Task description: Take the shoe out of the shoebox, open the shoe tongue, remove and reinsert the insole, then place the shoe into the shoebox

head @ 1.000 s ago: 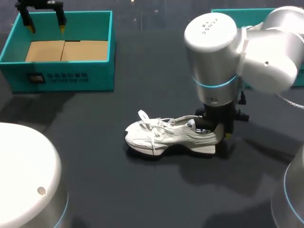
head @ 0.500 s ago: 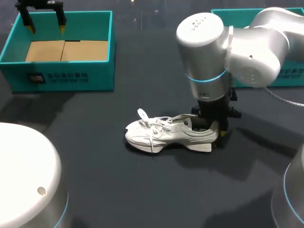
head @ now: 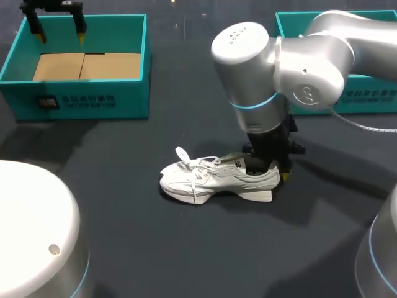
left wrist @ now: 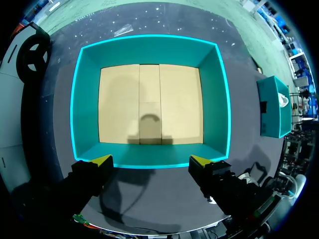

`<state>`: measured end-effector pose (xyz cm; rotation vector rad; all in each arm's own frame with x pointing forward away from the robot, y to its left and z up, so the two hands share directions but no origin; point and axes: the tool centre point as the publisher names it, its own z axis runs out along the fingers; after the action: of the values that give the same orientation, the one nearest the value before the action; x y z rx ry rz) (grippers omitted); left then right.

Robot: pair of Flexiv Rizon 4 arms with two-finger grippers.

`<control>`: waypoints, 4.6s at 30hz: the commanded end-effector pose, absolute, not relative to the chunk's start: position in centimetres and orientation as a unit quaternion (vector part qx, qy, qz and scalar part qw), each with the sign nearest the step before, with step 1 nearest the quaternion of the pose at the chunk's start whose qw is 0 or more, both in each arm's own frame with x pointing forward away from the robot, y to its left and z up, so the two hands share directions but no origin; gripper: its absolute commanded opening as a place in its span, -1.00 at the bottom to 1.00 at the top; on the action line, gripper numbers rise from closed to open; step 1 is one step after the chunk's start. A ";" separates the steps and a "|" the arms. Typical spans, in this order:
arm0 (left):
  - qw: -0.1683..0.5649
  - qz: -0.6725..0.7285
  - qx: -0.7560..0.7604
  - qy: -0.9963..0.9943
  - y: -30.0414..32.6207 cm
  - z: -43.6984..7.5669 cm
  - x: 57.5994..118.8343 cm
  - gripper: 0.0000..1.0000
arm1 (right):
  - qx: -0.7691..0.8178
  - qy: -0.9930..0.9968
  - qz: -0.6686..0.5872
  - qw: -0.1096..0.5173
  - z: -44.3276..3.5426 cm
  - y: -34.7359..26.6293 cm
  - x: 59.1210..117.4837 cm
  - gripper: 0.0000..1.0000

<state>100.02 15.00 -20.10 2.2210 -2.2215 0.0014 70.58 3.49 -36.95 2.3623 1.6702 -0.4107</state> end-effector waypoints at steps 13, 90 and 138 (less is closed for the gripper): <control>0.000 0.000 0.707 -0.707 15.0 -20.0 100.0 1.00 | 0.834 0.500 -0.179 0.149 -36.1 3.9 69.5 0.06; 0.000 0.000 0.707 -0.707 15.0 -20.0 100.0 1.00 | 0.311 0.856 0.339 -0.237 -27.3 -4.6 68.8 1.00; 0.000 0.000 0.707 -0.707 15.0 -20.0 100.0 1.00 | 0.165 0.839 0.517 0.028 -31.4 -8.1 69.3 1.00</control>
<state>100.02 14.99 -20.10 2.2209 -2.2216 0.0014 70.18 -8.42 -31.48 0.4894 2.6101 1.6131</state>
